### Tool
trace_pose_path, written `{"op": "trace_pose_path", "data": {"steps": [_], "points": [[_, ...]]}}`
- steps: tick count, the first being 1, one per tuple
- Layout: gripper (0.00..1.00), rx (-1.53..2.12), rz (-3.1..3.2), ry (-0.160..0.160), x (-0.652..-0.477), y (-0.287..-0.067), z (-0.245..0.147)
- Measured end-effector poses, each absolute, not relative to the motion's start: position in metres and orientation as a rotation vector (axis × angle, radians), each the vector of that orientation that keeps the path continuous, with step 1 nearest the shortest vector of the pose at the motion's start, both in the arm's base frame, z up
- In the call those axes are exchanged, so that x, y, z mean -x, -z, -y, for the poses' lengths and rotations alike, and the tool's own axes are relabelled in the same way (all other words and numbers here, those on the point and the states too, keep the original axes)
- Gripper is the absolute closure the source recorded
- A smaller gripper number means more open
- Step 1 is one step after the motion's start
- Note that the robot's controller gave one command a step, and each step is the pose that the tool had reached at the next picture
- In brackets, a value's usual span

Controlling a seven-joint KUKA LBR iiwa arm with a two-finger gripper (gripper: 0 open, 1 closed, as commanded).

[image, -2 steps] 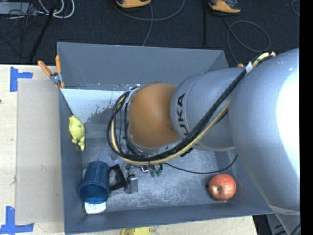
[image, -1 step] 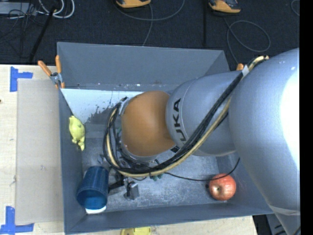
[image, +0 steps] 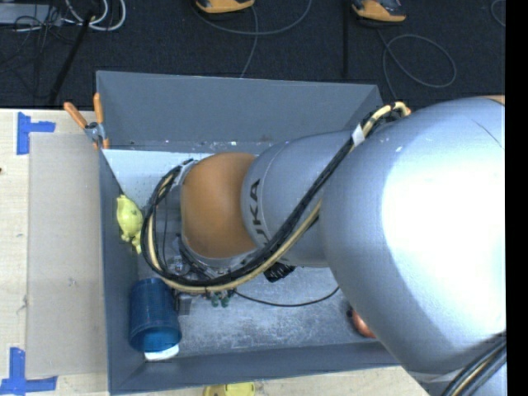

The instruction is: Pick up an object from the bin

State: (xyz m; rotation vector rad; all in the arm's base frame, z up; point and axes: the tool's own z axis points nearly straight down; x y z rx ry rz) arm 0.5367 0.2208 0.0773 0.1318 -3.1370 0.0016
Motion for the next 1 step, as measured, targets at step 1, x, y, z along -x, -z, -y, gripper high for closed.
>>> {"op": "trace_pose_path", "data": {"steps": [1], "points": [[1.0, -0.134, 3.137, -0.002, -0.5366, -0.0773, -0.2208]]}}
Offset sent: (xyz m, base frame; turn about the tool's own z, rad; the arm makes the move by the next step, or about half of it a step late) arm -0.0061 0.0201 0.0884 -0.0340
